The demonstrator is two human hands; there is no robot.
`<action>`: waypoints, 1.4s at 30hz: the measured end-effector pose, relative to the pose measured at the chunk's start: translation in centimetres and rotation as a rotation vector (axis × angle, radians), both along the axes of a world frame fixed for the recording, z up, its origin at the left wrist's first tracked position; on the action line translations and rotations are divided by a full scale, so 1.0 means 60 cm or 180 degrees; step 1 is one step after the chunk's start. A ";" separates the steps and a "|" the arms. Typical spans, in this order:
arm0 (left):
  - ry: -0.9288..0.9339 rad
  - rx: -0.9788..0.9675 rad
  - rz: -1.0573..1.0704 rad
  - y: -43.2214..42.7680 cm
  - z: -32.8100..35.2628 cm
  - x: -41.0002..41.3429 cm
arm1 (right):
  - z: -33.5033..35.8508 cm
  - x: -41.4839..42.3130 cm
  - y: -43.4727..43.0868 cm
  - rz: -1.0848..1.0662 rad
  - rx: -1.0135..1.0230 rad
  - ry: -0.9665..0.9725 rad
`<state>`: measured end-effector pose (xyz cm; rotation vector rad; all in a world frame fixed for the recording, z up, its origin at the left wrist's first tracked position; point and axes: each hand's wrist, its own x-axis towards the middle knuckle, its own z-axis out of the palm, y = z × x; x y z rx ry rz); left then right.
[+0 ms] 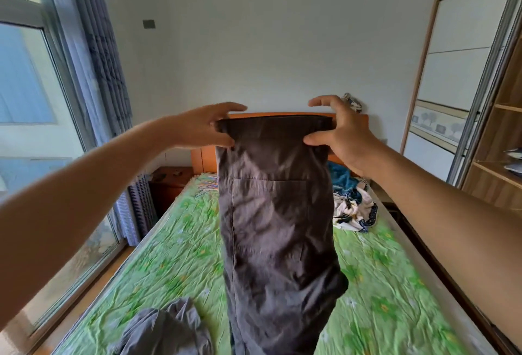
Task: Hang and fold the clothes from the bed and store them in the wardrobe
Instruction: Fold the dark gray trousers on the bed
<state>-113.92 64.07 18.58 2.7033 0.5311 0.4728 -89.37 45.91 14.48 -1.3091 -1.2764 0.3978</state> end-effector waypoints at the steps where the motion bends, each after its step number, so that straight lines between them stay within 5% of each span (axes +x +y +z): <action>1: 0.0285 0.0299 0.0051 -0.008 0.009 0.006 | 0.001 -0.008 0.005 0.0081 0.0044 0.0035; 8: 0.0252 0.0867 -0.0034 -0.053 0.006 0.094 | -0.012 -0.001 0.001 0.0257 -0.0136 0.0054; 14: -0.0175 0.1010 0.0051 -0.058 0.044 0.086 | -0.214 0.050 -0.041 0.0318 -0.2337 -0.0642; 17: -0.0115 0.1001 0.0153 -0.064 0.066 0.078 | -0.302 0.063 -0.052 -0.0173 -0.2683 -0.0323; 21: -0.0084 0.0944 0.0314 -0.060 0.077 0.060 | -0.343 0.060 -0.060 -0.0203 -0.2329 0.0457; 28: -0.0199 0.0819 0.0344 -0.068 0.097 0.005 | -0.346 -0.001 -0.054 0.0543 -0.0929 0.3074; 34: -0.0279 0.1012 0.0416 -0.075 0.133 -0.062 | -0.297 -0.037 -0.056 0.0450 -0.0181 0.3302; 37: -0.0361 0.1073 0.0379 -0.076 0.147 -0.096 | -0.280 -0.035 -0.070 0.0021 -0.0269 0.2857; 42: -0.0391 0.1064 0.0200 -0.108 0.139 -0.120 | -0.200 -0.076 -0.104 -0.1438 -0.1085 -0.0688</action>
